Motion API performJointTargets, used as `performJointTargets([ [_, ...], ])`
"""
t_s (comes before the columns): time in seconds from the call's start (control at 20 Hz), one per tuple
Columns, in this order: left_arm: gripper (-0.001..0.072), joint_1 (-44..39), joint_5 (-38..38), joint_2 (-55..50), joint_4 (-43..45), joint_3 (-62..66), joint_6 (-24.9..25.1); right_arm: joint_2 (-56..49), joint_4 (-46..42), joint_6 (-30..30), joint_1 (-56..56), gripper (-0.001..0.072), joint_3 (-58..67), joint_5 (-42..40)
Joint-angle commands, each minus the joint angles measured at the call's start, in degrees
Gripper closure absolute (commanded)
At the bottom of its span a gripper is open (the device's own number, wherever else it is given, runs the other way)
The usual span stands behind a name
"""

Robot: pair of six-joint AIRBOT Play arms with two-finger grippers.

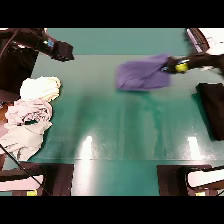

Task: Fold the shirts.

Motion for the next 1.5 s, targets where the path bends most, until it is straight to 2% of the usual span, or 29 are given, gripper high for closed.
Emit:
performJointTargets([
  [0.0, 0.0682, -4.20, 3.26, 0.00, 0.04, -0.02, 0.13, 6.32, -5.42, 5.20, -15.37, 0.0697, 0.04, -3.30],
  [0.3, 0.0682, -8.59, 6.36, 0.00, 0.04, -0.02, 0.11, 6.14, -4.55, 6.16, -30.62, 0.0697, 0.07, -6.93],
  [0.65, 0.0682, -8.61, 6.34, 0.00, -0.09, -0.02, 0.11, 5.01, -4.39, 4.81, -33.46, 0.0697, 1.51, -7.58],
  [0.8, 0.0682, -8.61, 6.32, 0.00, -0.07, -0.02, 0.11, 5.03, -1.40, 2.40, -33.46, 0.0697, 8.00, -4.92],
  [1.2, 0.0682, -8.61, 6.21, 0.00, 0.04, -0.02, 0.24, 5.31, -2.32, 2.40, -33.48, 0.0698, 22.80, 9.29],
  [1.45, 0.0682, -8.61, 4.48, 0.00, 0.07, -0.02, 0.61, 11.93, -15.54, 2.62, -33.48, 0.0698, 16.46, 13.51],
])
